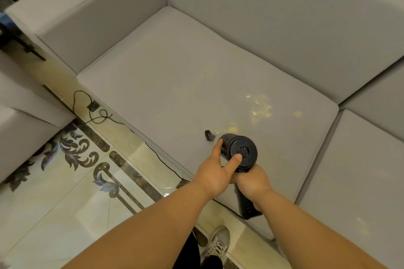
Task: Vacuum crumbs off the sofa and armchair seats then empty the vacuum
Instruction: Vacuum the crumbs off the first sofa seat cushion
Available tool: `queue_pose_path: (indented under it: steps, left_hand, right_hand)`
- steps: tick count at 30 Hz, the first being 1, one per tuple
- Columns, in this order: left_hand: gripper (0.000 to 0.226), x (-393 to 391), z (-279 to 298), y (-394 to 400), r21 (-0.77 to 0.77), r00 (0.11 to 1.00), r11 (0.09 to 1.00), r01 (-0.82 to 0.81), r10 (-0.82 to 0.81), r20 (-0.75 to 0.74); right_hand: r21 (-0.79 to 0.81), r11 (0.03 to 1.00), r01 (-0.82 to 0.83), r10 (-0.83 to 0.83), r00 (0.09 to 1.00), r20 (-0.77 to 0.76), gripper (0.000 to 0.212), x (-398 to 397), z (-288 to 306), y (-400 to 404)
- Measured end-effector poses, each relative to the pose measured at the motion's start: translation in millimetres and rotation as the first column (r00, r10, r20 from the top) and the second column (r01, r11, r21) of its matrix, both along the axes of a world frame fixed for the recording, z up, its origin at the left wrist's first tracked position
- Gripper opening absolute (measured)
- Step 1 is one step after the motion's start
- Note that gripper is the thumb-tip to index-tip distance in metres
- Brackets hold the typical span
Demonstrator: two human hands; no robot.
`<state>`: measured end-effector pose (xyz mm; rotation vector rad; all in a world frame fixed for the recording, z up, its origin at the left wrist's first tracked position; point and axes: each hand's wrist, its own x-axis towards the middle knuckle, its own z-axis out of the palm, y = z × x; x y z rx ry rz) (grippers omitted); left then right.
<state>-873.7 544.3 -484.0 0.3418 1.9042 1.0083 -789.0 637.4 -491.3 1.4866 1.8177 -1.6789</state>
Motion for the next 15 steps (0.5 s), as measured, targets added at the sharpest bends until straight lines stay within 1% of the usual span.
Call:
queue_pose_path:
  steps: [5, 7, 12, 15]
  left_hand:
    - [0.078, 18, 5, 17, 0.046, 0.998, 0.999, 0.029, -0.031, 0.045]
    - [0.077, 19, 8, 19, 0.054, 0.999, 0.998, 0.021, -0.024, 0.042]
    - [0.076, 13, 14, 9, 0.076, 1.0, 0.997, -0.01, 0.011, -0.02]
    - [0.073, 3, 11, 8, 0.066, 1.0, 0.998, -0.019, 0.018, 0.01]
  right_hand:
    - [0.054, 0.998, 0.04, -0.04, 0.999, 0.002, 0.019, 22, 7, 13]
    - [0.066, 0.996, 0.053, -0.052, 0.999, -0.011, 0.02, 25, 8, 13]
    - [0.061, 0.995, 0.075, -0.069, 0.994, -0.089, 0.027, 16, 11, 2]
    - [0.049, 0.997, 0.065, -0.059, 0.993, -0.106, 0.033, 8, 8, 1]
